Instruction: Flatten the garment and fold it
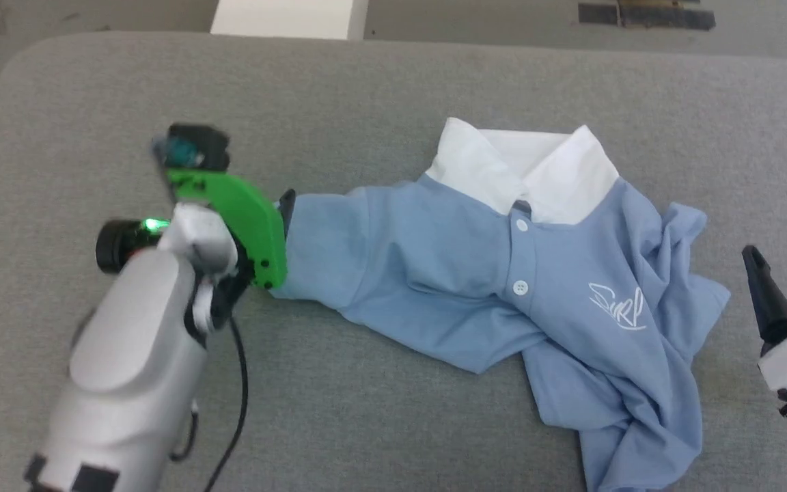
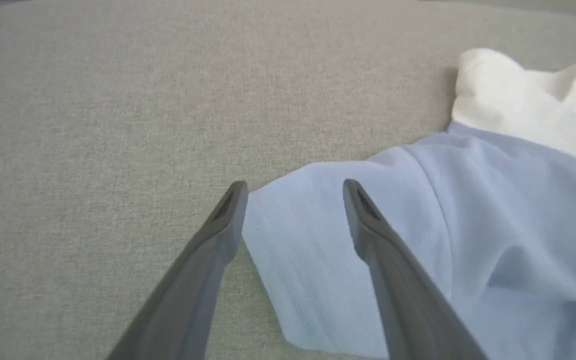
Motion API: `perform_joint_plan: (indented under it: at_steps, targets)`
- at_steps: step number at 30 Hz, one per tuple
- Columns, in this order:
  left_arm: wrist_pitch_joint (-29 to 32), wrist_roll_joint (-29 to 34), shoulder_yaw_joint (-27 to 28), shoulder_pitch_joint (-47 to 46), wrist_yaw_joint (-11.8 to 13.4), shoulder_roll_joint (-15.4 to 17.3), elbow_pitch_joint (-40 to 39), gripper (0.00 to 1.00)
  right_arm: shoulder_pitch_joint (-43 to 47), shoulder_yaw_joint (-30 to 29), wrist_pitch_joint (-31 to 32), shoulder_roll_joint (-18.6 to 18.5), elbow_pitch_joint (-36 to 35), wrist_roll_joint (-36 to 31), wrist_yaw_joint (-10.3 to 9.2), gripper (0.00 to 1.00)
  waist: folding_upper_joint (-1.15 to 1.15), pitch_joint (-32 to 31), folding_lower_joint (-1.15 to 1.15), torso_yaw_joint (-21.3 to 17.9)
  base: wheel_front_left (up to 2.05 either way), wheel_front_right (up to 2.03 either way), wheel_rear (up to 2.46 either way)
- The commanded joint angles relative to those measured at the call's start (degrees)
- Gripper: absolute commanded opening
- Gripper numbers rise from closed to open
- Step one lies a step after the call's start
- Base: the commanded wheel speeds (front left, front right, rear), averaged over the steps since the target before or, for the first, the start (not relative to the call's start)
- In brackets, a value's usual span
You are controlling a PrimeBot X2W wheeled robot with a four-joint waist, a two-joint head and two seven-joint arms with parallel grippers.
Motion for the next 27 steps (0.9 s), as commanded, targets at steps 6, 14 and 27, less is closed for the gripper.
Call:
perform_joint_plan:
  at_steps: [6, 14, 27]
  targets:
    - [12.71, 4.15, -4.96, -8.47, -0.47, 3.35, 7.94, 1.0, -2.59, 0.6, 0.05, 0.19, -0.45, 0.01, -0.08, 1.0, 0.0, 6.14, 0.0, -4.11, 0.0, 0.0, 0.0]
    - [21.37, 1.16, -6.2, -6.36, -1.01, 2.41, 13.46, 0.08, -3.2, -0.52, -0.89, 0.25, -0.07, -0.04, -0.08, 1.0, 0.0, 7.49, 0.0, -4.84, 0.0, 0.0, 0.0]
    - [-4.11, -4.56, 5.51, 1.89, 1.45, 0.62, -1.78, 0.0, -6.81, 2.54, 2.69, -2.92, 1.59, -4.38, -0.08, 1.0, 0.0, 5.58, 0.0, -1.78, 0.0, 0.0, 0.0]
